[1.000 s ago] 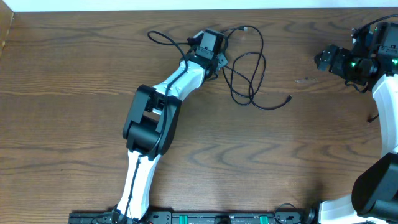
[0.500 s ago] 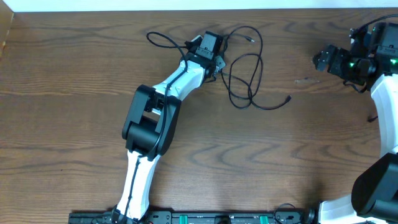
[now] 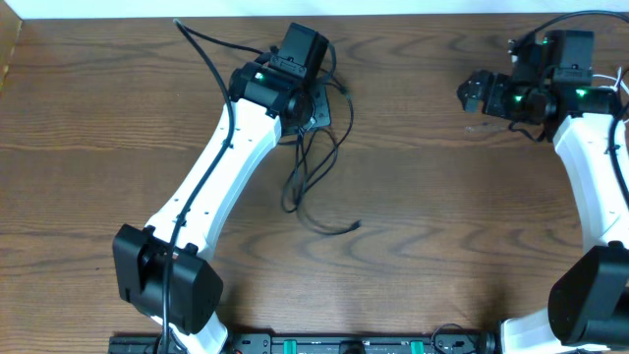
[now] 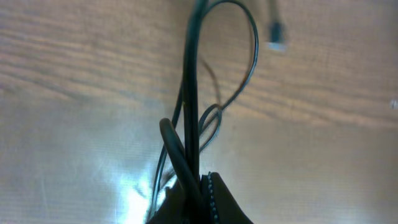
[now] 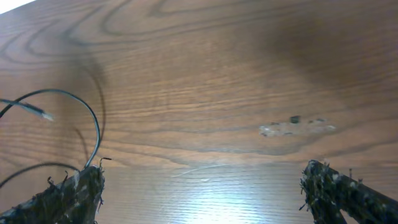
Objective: Untangle cables
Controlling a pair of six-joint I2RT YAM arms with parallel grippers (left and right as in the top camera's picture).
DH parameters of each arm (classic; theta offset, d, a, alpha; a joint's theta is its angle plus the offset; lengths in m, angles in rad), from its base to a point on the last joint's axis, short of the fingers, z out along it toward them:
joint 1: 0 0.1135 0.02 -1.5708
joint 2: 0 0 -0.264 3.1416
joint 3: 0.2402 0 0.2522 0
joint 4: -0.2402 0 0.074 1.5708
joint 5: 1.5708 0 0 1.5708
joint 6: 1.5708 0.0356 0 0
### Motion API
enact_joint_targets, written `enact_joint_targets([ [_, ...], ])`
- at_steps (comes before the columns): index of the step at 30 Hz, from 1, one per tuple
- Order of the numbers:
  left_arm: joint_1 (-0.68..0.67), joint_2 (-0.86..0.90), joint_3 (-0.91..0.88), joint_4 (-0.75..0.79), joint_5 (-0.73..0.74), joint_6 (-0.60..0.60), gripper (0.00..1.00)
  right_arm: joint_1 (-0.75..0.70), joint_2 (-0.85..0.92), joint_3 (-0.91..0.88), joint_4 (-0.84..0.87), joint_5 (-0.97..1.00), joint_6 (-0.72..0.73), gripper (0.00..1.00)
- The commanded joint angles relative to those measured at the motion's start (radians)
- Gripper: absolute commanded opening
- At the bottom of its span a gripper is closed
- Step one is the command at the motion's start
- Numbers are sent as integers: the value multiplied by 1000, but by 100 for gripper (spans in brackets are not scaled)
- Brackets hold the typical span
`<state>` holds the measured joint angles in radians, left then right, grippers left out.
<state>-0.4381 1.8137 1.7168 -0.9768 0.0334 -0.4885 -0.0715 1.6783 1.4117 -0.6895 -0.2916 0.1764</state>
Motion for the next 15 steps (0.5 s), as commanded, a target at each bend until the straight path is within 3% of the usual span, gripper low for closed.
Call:
enact_joint_targets([
  [1,6,47,-5,-29,123,51,7,29,5,-8,6,1,-10,99],
  [8,6,132,-14,-38,171,51,8,34,5,-8,5,2,-10,99],
  [10,6,156,-14,-50,161,51,17,34,5,-8,5,2,-10,99],
  [13,6,188,-14,-87,122,68,39,34,5,-8,5,1,-10,99],
  [15,7,194,-14,-126,84,103,47,35,5,-8,5,-6,-10,99],
])
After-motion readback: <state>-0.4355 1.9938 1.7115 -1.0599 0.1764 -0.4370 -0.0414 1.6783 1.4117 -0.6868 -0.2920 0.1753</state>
